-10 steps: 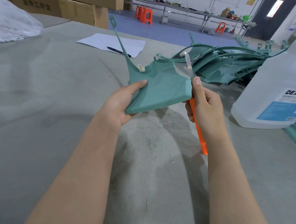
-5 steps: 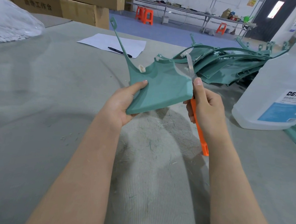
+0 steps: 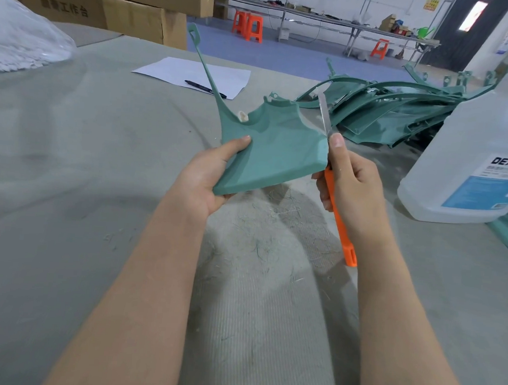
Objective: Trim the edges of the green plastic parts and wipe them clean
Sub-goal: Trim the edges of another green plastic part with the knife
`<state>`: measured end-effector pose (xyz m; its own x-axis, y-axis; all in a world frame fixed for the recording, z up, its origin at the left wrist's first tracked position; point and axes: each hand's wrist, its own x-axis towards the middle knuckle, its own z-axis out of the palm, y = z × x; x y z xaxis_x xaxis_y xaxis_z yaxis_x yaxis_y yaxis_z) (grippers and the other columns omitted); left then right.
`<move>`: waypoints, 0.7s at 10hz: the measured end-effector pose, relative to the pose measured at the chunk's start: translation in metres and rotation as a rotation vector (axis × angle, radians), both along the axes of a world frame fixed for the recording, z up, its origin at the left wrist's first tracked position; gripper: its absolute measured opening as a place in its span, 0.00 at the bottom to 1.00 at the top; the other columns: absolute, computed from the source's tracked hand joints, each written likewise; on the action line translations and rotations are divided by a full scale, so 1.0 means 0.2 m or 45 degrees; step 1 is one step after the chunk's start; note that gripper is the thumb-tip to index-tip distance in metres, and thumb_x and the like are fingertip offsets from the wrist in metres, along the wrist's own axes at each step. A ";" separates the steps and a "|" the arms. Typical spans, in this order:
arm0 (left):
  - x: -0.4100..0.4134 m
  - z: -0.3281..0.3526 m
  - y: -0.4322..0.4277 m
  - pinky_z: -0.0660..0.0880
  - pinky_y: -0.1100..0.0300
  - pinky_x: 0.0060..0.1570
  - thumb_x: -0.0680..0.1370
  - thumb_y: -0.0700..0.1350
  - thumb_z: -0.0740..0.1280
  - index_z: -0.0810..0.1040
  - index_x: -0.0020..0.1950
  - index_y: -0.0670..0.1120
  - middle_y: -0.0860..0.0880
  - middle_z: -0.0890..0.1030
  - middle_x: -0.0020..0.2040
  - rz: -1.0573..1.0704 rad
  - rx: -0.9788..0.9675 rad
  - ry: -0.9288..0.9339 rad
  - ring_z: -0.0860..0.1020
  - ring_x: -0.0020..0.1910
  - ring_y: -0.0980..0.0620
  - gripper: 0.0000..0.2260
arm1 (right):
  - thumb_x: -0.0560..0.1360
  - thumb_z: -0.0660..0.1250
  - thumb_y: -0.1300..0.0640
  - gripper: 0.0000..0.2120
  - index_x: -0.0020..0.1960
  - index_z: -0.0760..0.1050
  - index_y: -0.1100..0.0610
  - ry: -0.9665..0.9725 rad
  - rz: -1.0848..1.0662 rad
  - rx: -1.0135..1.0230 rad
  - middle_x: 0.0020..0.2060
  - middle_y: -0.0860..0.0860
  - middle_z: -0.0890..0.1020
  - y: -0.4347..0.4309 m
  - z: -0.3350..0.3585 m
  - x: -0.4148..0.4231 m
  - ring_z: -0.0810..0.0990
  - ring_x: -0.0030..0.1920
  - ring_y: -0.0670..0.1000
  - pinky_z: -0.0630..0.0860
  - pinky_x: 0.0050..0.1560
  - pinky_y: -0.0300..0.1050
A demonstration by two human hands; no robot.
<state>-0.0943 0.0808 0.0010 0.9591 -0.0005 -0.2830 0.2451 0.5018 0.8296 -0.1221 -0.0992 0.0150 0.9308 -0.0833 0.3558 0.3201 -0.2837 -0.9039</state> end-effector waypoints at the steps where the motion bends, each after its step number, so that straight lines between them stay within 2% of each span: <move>1: 0.00 0.00 0.00 0.75 0.66 0.26 0.74 0.46 0.71 0.79 0.47 0.46 0.51 0.84 0.34 -0.002 -0.014 0.000 0.82 0.29 0.56 0.05 | 0.83 0.55 0.46 0.27 0.35 0.72 0.64 0.004 0.018 0.010 0.28 0.60 0.70 0.00 0.00 -0.01 0.66 0.26 0.51 0.63 0.26 0.42; 4: 0.00 0.01 0.00 0.76 0.65 0.27 0.74 0.46 0.71 0.79 0.46 0.46 0.51 0.84 0.34 -0.009 -0.053 0.009 0.83 0.30 0.55 0.05 | 0.83 0.54 0.46 0.26 0.35 0.72 0.63 0.016 0.058 0.010 0.28 0.60 0.71 0.01 0.02 -0.02 0.66 0.25 0.49 0.64 0.27 0.43; 5: 0.00 0.01 0.00 0.76 0.65 0.27 0.74 0.46 0.71 0.79 0.46 0.46 0.51 0.84 0.35 -0.014 -0.068 0.010 0.83 0.30 0.55 0.05 | 0.83 0.54 0.45 0.28 0.36 0.72 0.67 0.025 0.066 0.019 0.27 0.59 0.71 0.01 0.02 -0.03 0.66 0.25 0.49 0.64 0.27 0.42; 7: -0.01 0.01 0.00 0.75 0.67 0.26 0.76 0.46 0.70 0.79 0.46 0.46 0.51 0.84 0.34 -0.033 -0.111 0.009 0.82 0.29 0.56 0.04 | 0.82 0.55 0.44 0.28 0.32 0.73 0.61 0.052 -0.012 0.096 0.24 0.55 0.69 0.01 0.02 -0.02 0.66 0.25 0.49 0.63 0.26 0.40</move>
